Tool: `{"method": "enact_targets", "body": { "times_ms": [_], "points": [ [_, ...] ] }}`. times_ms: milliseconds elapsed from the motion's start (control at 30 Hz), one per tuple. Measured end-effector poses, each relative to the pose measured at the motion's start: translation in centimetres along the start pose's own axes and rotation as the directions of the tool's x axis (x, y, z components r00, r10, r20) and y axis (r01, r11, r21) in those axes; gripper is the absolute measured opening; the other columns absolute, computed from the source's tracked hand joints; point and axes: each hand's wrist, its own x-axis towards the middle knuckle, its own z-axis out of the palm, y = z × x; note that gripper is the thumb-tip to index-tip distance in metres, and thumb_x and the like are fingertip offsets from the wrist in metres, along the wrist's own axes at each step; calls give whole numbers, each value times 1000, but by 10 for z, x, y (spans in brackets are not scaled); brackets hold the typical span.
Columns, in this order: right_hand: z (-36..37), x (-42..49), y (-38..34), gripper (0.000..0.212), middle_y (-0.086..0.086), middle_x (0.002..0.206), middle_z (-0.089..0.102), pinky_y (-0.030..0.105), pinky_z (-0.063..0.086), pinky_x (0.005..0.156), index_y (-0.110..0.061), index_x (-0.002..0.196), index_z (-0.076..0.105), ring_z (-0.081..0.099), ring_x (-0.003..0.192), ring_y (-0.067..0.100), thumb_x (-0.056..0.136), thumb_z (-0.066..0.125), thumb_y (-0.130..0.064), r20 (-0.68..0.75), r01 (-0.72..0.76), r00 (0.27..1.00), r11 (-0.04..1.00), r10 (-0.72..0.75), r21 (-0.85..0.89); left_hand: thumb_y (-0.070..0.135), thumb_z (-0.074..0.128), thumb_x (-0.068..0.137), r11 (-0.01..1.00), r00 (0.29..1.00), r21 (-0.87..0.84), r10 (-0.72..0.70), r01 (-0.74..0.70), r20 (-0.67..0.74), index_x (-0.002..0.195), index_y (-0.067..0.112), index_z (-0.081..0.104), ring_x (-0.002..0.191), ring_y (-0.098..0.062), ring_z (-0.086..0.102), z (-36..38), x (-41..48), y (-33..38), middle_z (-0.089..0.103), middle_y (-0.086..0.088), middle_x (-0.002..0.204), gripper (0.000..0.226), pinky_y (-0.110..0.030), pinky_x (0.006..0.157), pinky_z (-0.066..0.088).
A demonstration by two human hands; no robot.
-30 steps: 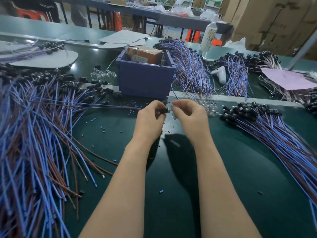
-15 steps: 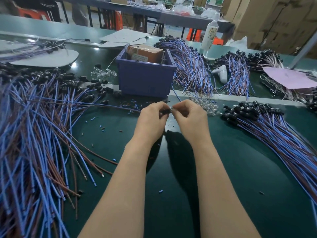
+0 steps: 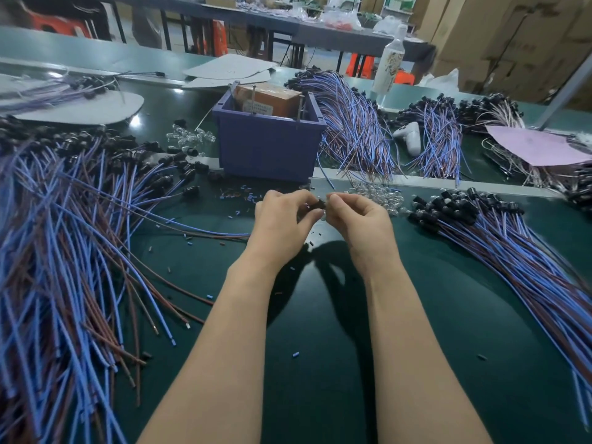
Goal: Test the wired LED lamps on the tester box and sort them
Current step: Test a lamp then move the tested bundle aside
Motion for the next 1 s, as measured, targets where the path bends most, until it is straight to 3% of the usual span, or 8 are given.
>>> {"method": "enact_targets", "body": {
  "times_ms": [233,300,433,533,600,733,833,1000],
  "points": [
    [5,-1,3,17,4,73,63,17,53,67,-8,79,62,60,69,10,92,54,-1,24,-80,997,974,77,211,23,61,90,999,999,-32,44,-44,-6,99,14,69,99,-27,50,-9,6,6,62,2,84,15,-39,91,41],
    [5,0,3,16,4,75,61,18,52,69,-9,82,62,57,70,11,94,52,-3,-13,-9,1000,991,10,136,23,63,89,998,999,-53,40,-38,31,97,15,70,95,-29,54,-7,6,8,61,0,79,13,-40,90,43],
    [3,0,4,12,2,71,61,14,48,63,-8,86,64,54,63,5,93,55,-7,-25,174,983,962,-183,-211,22,65,87,998,999,-64,26,-24,33,97,14,71,87,-26,60,-3,4,6,69,-6,82,14,-36,87,47],
    [5,-1,5,12,1,72,62,20,50,69,-11,84,64,56,66,8,93,56,-9,-55,172,981,965,-186,-199,20,65,88,993,999,-115,39,-38,4,94,11,72,69,-14,55,-2,2,7,70,-3,78,13,-18,68,42],
    [7,-2,5,13,2,74,63,28,52,76,-13,83,63,58,74,15,93,56,-9,-80,137,986,985,-146,-109,18,64,89,985,1000,-170,17,-16,0,94,9,72,68,-11,57,-2,2,8,71,-1,78,13,-13,66,42],
    [7,-2,5,13,6,76,64,29,52,76,-14,83,64,59,75,16,92,57,-9,-73,162,982,971,-177,-178,18,64,89,987,999,-157,-30,33,24,99,11,71,80,-15,65,0,3,6,73,-3,86,14,-24,79,48],
    [9,-2,6,14,8,79,67,27,53,77,-16,81,65,62,77,17,91,59,-8,-58,160,982,961,-177,-224,18,63,89,993,1000,-120,-18,19,15,98,11,71,81,-18,65,0,3,5,73,-4,87,14,-28,78,48],
    [13,-3,9,12,7,79,66,27,55,81,-11,81,65,64,77,17,91,59,-6,-45,22,999,1000,-23,-14,20,63,89,999,1000,-52,-6,5,-20,97,10,71,83,-24,59,2,1,3,71,-6,86,15,-31,81,45]
  ]
}}
